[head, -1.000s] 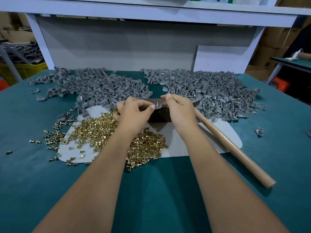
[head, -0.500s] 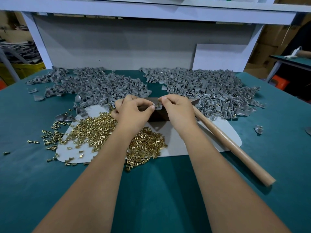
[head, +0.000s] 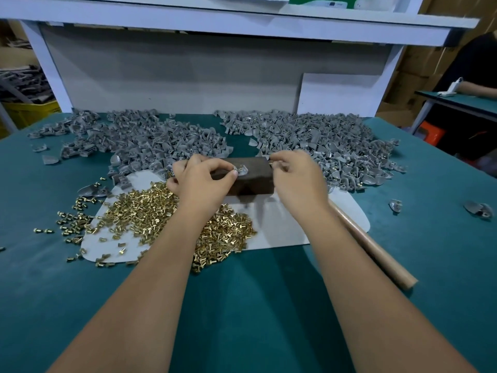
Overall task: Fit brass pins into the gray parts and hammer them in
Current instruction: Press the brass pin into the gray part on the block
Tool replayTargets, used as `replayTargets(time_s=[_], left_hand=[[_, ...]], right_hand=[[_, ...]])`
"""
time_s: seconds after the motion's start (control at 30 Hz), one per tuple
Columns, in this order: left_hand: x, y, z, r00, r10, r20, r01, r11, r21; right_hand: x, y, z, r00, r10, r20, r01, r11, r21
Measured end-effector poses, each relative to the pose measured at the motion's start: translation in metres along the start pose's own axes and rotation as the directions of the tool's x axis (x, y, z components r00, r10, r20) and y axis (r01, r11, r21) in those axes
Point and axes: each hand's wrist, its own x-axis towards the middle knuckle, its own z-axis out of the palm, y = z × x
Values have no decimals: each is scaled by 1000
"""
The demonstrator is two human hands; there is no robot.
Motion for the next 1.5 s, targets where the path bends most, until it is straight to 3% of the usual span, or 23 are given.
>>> replayTargets(time_s=[0.1,0.2,0.33,0.47,0.57,0.67,0.8,0.97,1.13,1.3,1.43,1.5], left_hand=[[0,1,-1,1000,-5,3,5,1000,23],[-1,3,-1,1000,-4,9,4,999,49],[-2,2,0,1000,-2,1,1,998,67],[-1,1,1,1000,-1,-4,1,997,83],[1,2,3,1000,-9,-23,11,995,102],[0,1,4,1000,-14,-26,17,993,116],[-1,3,5,999,-33,-27,36,995,92],[1,0,6,998,-11,-61,17,994,104],[3,0,7,998,-20,-63,23,998,50],[4,-3,10,996,-5,-92,11,998,57],[4,-2,9,996,-21,-89,25,998,49],[4,-1,9,996,-19,-85,23,998,54]], right_hand=[[-5,17,-25,993,109,-50,-120,885,-450],[-18,26,-28,975,214,62,-140,805,-577],[-22,30,-21,979,196,61,-127,813,-568],[-20,27,-20,981,191,-41,-184,832,-523],[-22,20,-28,980,68,-189,-160,834,-528],[-30,10,-39,962,-122,-244,3,900,-436],[-40,-10,-41,953,-260,-157,169,883,-439],[-39,-18,-38,959,-230,-168,126,872,-474],[-38,-17,-35,969,-242,41,220,779,-587],[-29,-26,-43,940,-294,-174,180,860,-477],[-34,-24,-35,975,-212,68,213,807,-551],[-30,-25,-36,979,-186,80,198,804,-560]])
